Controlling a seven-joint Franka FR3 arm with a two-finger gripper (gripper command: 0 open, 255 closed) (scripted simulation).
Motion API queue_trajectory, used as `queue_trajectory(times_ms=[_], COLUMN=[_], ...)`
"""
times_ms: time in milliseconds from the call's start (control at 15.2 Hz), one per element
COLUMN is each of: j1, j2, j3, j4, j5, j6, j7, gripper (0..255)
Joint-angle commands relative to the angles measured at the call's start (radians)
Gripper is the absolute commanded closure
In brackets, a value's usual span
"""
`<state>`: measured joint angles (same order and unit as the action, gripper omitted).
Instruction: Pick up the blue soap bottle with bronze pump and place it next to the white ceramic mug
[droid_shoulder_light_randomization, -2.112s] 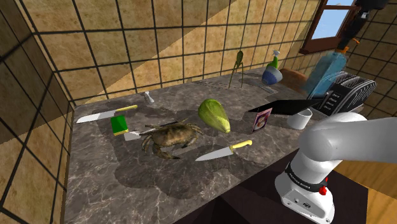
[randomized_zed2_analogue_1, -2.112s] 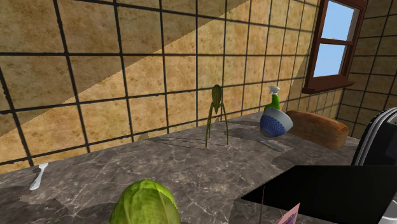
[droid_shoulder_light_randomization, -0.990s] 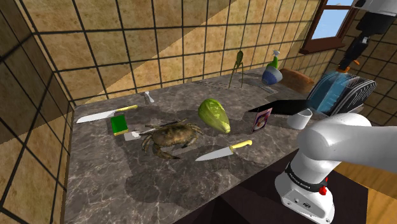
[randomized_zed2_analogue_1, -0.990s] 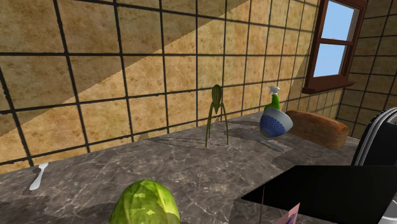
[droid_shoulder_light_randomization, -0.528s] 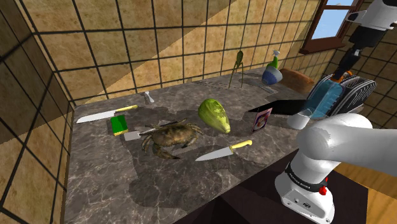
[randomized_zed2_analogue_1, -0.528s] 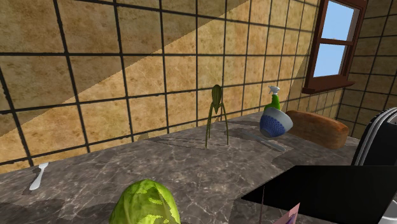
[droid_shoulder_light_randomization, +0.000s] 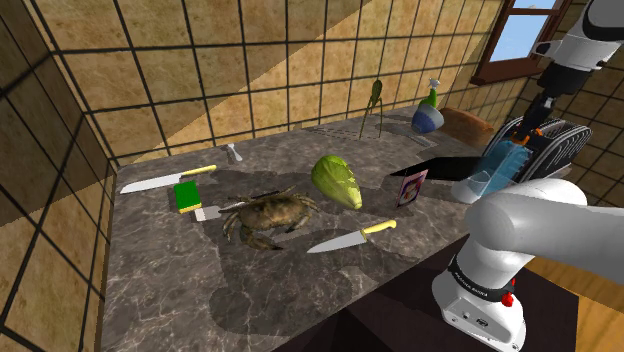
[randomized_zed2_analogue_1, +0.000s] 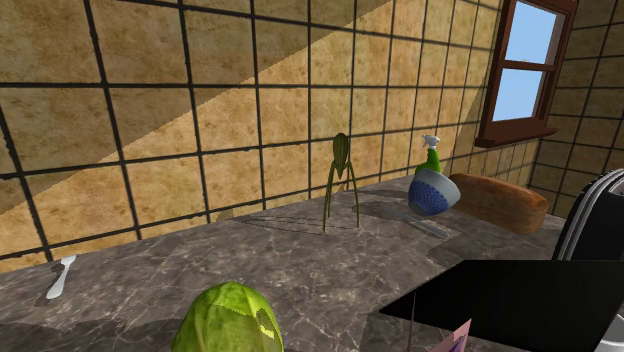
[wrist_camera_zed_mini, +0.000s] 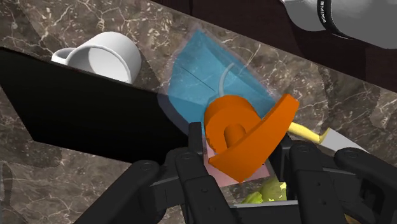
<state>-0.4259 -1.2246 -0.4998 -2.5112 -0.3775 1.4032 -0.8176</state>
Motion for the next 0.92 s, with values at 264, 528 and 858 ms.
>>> queue_trajectory(times_ms=[264,528,858], j1=[-0.021,-0.036,-0.056], j2=[-0.038,-0.058,-0.08], j3=[-0.031,-0.057,-0.094], j4=[-0.09,-0.147,-0.215], j5=[-0.032,-0.058,-0.094], j6=[0.052,0.088,0.133], j7=[0.0,-0.002,-0.005], gripper=[255,255,255])
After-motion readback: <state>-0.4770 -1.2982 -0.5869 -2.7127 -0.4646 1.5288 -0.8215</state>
